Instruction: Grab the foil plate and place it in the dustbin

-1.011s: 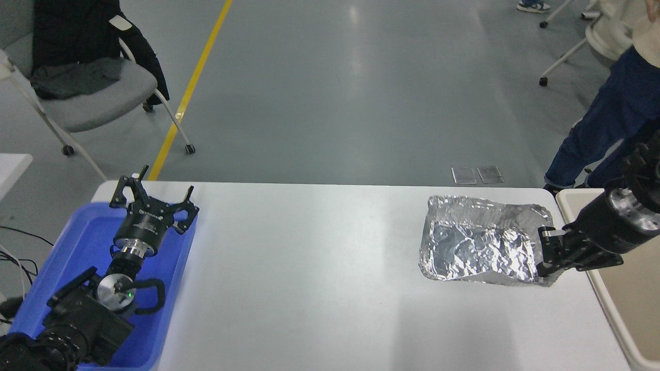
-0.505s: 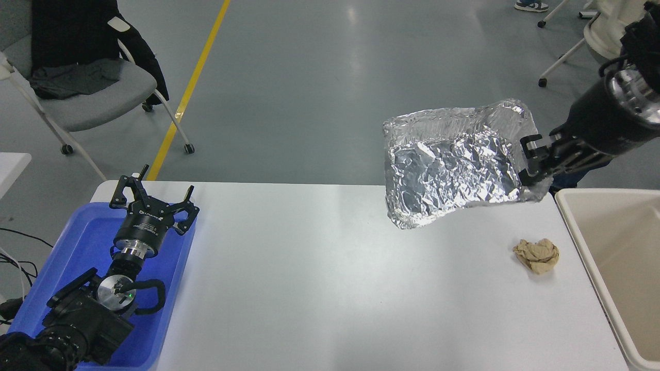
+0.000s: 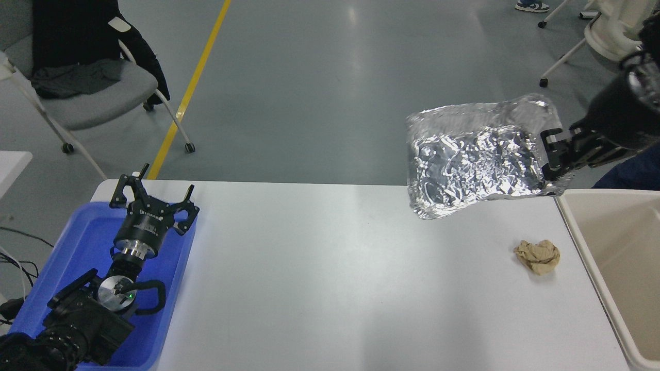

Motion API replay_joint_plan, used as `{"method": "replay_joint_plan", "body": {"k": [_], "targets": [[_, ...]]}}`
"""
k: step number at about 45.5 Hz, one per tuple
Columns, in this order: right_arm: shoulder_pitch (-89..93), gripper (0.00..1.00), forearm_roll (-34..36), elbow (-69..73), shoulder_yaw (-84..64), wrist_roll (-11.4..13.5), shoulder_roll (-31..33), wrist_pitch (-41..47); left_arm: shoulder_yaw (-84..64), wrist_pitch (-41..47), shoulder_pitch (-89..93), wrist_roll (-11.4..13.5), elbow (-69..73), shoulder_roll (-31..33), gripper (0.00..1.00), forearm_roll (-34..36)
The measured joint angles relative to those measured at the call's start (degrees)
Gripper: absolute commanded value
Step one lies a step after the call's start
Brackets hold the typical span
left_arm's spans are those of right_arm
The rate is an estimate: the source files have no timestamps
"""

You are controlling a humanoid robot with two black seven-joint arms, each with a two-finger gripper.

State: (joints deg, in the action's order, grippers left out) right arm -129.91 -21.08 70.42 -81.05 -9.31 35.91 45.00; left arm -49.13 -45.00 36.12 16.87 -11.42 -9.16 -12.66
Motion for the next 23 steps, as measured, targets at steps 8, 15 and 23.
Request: {"method": "replay_joint_plan", "body": {"k": [8,15,23], "targets": [[12.7,0.00,1.8,-13.6,0.3,0.0,8.9,-0.1,0.0,0.0,0.0,0.0,0.0,0.0,1.00,0.0],[25.6,0.00,3.0,-23.5,5.9,0.0,15.8,-4.4,0.0,0.0,0.0,0.0,0.0,0.0,1.00,0.0],[45.5,0.00,3.5,-33.5,18.4,0.0,20.4,-15.4,0.0,0.0,0.0,0.0,0.0,0.0,1.00,0.0]]}}
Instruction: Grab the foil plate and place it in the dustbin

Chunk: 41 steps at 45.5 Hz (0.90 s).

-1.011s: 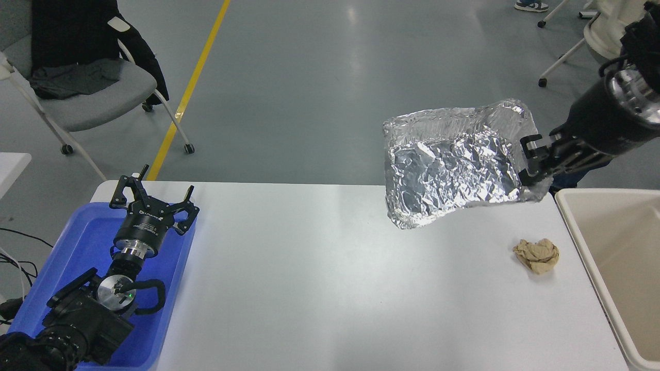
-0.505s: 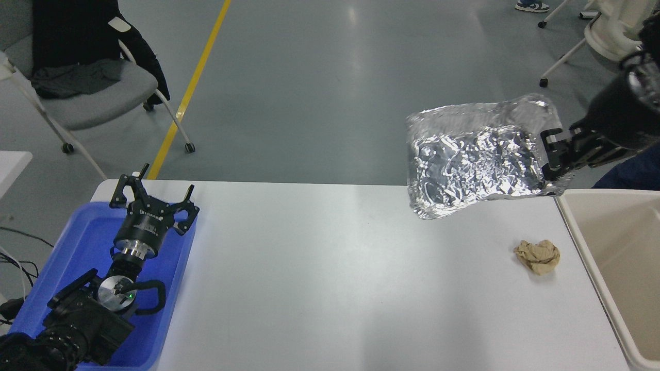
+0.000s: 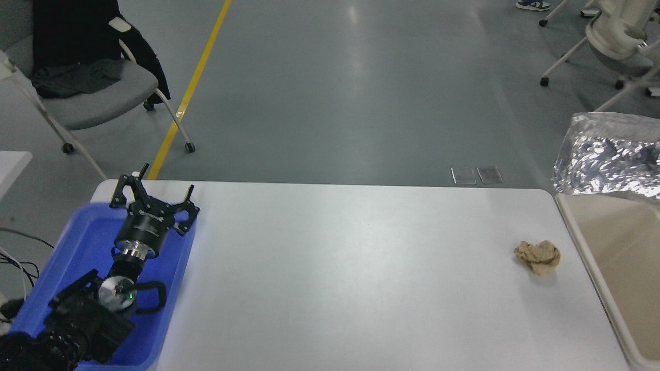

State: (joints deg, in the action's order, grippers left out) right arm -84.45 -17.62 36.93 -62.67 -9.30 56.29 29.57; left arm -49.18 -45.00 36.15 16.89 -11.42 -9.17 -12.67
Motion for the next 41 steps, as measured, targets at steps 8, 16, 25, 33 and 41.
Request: {"method": "replay_joint_plan", "body": {"k": [8,16,25,33,41], "targets": [[21.7,0.00,0.2,-11.8,15.8,0.0,-2.3,-11.2,0.0,0.0,0.0,0.0,0.0,0.0,1.00,0.0],[40.5,0.00,0.3,-29.4,29.4,0.1,-11.3,-19.8,0.0,0.0,0.0,0.0,0.0,0.0,1.00,0.0],[50.4,0.00,0.3,-39.6,36.5,0.3,-17.7,-26.2,0.0,0.0,0.0,0.0,0.0,0.0,1.00,0.0],[54.2,0.00,0.4,-43.0,38.9,0.4,-20.0,-28.6,0.0,0.0,0.0,0.0,0.0,0.0,1.00,0.0],[55.9,0.16,0.4,-44.3,40.0,0.4,-21.1,-29.8,0.0,0.0,0.0,0.0,0.0,0.0,1.00,0.0]]}}
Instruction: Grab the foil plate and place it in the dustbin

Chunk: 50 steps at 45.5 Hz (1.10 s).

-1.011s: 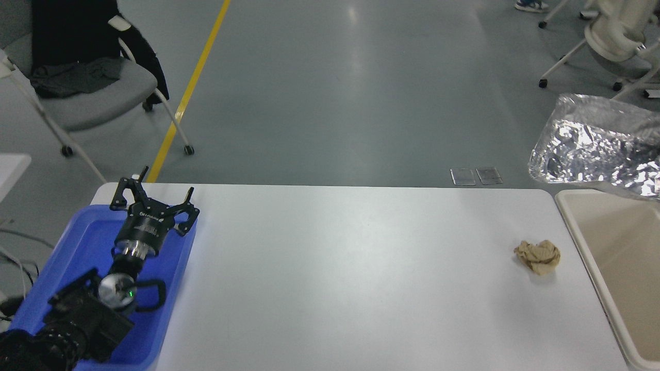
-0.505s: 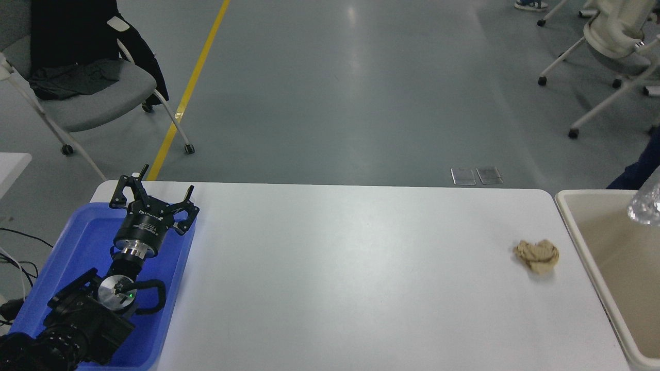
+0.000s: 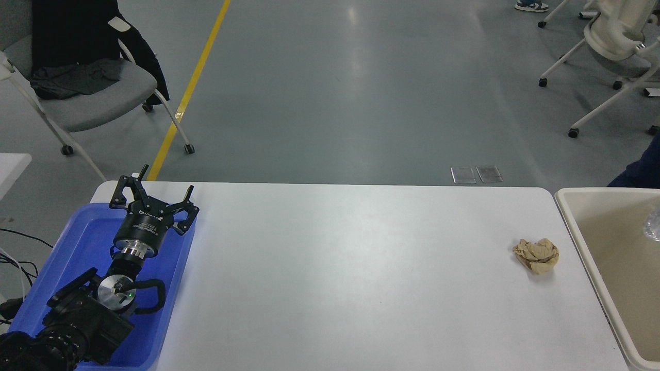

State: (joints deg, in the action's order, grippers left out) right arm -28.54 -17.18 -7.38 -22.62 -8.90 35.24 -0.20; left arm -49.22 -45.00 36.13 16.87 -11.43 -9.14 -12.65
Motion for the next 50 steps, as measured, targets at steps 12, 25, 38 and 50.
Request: {"method": "replay_joint_plan", "body": {"k": [12,25,38,50], "targets": [[0.4,0.92,0.0,-0.5,0.8,0.0,-0.1,-3.3,0.0,0.0,0.0,0.0,0.0,0.0,1.00,0.0],[-0.1,0.95,0.0,1.8,1.1,-0.1,0.2,-5.8,0.0,0.0,0.0,0.0,0.0,0.0,1.00,0.0],[-6.4,1.00,0.0,19.0,0.7,-0.1,7.9,-6.1,0.0,0.0,0.0,0.0,0.0,0.0,1.00,0.0],[-20.3,1.00,0.0,44.5,-10.9,-0.1,16.5,-5.3,0.0,0.0,0.0,0.0,0.0,0.0,1.00,0.0]]}}
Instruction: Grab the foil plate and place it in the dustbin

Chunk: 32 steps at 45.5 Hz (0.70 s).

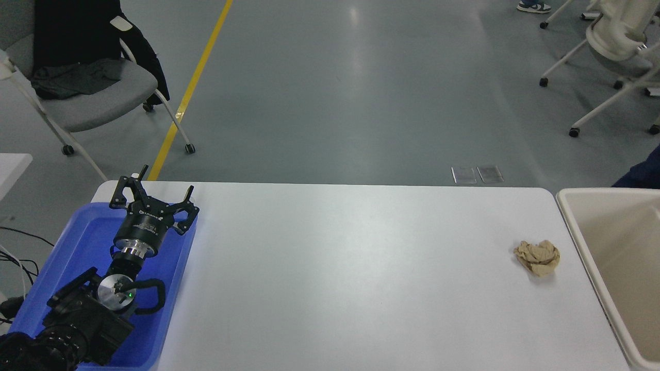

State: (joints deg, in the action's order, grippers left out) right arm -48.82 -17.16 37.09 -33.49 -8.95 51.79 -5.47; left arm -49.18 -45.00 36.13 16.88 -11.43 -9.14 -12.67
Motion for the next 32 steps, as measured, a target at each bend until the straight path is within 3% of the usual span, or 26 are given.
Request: {"method": "replay_joint_plan", "body": {"k": [7,16,32], "targets": [[-16.6,1.00,0.0,13.7,-17.3,0.0,0.1,1.2,0.0,0.0,0.0,0.0,0.0,0.0,1.00,0.0],[-37.7,1.00,-0.1,26.3,-37.9,-0.1,-6.9,7.0,0.1,0.0,0.0,-0.1,0.0,0.0,1.00,0.1],[-62.3,1.00,0.0,35.1,-46.3,-0.2,-21.6,37.7,0.1,0.0,0.0,-0.2,0.0,0.0,1.00,0.1]]}}
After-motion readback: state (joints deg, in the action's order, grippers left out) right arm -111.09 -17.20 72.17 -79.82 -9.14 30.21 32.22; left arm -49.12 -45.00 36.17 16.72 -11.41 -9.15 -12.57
